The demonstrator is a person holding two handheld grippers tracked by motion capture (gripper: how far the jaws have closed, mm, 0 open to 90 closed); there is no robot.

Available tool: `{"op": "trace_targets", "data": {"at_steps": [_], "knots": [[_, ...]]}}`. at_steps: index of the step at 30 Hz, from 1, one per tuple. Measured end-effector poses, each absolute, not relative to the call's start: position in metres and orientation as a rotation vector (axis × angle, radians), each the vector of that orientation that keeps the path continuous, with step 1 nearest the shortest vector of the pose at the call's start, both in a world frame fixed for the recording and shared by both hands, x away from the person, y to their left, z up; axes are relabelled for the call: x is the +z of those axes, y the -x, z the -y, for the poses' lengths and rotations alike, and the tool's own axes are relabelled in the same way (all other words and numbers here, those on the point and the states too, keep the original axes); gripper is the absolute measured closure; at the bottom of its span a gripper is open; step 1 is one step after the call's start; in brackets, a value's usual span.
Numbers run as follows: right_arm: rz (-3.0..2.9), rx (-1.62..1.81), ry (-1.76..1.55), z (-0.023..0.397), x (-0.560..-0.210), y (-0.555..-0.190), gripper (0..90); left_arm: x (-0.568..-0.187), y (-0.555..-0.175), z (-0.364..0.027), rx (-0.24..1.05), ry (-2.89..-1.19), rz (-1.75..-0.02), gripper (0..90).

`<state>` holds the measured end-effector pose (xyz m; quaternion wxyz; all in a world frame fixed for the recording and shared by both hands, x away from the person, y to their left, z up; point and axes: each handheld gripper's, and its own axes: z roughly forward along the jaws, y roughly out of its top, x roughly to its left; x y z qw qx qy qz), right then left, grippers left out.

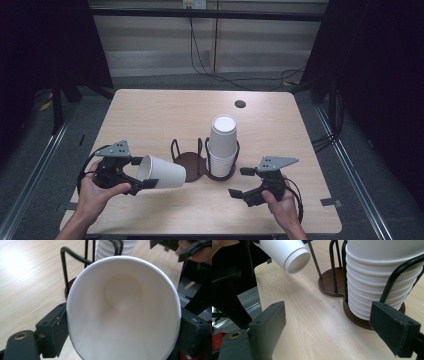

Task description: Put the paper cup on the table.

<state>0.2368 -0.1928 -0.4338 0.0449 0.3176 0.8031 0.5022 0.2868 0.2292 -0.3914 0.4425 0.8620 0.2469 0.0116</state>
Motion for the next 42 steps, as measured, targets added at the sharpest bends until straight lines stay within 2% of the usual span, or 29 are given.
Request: {"op": "trace_targets", "data": {"at_steps": [13, 21, 29, 32, 42], "knots": [[-2.432, 1.525, -0.961, 0.196, -0.431, -0.235, 14.3, -0.388, -0.291, -0.239, 0.097, -2.222, -0.643, 13.1], [-2.440, 1.518, -0.950, 0.194, -0.432, -0.234, 14.3, -0.386, -0.293, -0.241, 0.124, -2.329, -0.627, 13.2], [-2.425, 1.515, -0.959, 0.197, -0.430, -0.233, 14.3, -0.385, -0.304, -0.238, 0.136, -2.427, -0.641, 13.1], [-2.431, 1.514, -0.958, 0.196, -0.431, -0.234, 14.3, -0.381, -0.307, -0.233, 0.188, -2.473, -0.629, 13.1], [-2.438, 1.499, -0.959, 0.196, -0.432, -0.234, 14.3, -0.385, -0.336, -0.222, 0.197, -2.602, -0.650, 13.1]]}}
